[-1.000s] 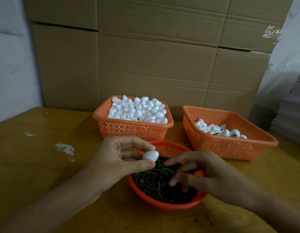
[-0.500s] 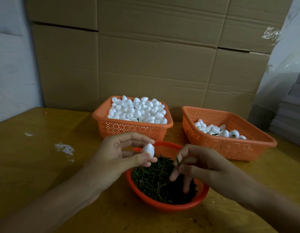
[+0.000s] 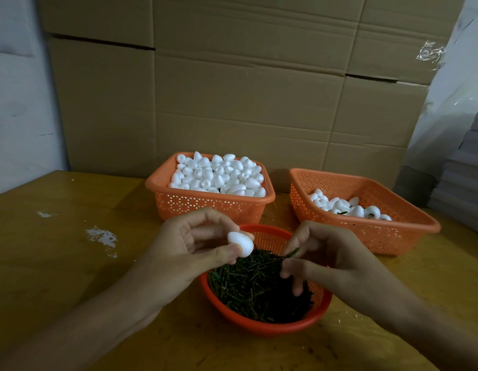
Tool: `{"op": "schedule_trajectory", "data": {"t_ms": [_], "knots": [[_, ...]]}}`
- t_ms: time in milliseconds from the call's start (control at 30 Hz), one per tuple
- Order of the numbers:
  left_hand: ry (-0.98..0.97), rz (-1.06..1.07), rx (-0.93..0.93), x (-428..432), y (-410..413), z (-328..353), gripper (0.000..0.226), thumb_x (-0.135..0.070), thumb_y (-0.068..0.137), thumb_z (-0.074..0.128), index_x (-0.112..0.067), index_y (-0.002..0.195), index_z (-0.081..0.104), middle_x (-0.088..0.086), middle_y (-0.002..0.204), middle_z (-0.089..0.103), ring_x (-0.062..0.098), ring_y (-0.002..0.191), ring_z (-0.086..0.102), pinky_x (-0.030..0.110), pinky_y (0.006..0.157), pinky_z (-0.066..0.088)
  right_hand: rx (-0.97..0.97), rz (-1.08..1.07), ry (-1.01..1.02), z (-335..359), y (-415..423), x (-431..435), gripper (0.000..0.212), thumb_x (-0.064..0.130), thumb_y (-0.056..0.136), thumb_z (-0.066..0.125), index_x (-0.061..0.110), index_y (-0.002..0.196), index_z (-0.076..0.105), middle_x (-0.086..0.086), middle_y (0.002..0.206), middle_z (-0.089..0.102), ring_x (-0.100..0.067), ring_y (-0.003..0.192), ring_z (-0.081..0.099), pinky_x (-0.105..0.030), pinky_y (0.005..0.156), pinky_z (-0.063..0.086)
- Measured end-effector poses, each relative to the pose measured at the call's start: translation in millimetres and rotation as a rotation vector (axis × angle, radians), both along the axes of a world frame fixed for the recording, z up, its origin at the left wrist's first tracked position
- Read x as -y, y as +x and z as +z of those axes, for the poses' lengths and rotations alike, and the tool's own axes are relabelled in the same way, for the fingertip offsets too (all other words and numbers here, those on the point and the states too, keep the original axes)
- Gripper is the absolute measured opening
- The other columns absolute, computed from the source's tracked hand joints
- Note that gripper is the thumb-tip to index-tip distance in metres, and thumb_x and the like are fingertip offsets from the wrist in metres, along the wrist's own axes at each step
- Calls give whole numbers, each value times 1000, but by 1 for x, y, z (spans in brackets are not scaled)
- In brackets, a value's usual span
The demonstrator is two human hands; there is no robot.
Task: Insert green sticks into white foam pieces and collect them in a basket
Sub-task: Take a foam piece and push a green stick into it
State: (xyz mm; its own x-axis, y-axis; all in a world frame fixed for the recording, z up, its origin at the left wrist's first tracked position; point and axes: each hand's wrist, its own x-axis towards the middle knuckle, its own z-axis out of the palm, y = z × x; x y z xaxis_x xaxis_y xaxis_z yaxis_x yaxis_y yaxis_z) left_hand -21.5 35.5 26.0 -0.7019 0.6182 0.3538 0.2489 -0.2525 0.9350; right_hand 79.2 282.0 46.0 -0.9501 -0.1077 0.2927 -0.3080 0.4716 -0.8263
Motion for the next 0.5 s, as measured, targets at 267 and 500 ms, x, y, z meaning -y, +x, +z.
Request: {"op": "schedule_trajectory", "data": {"t_ms": [267,500], "knots": [[-8,67,-53,0,3,0,20,-9,72,87,-13,84,72,8,110,80,25,99,79,24,77,61,-76,-15,-107,-5,1,7,7,18,88,78,19,94,78,-13,88,80,-29,73,78,-31,70,63],[-4,62,-54,-1,7,-2,22,-7,73,87,-16,88,74,10,111,80,27,98,79,26,69,61,-154,-28,-177,-11,1,12,18,16,92,71,17,106,82,-10,97,81,-28,74,77,-29,60,60]]}}
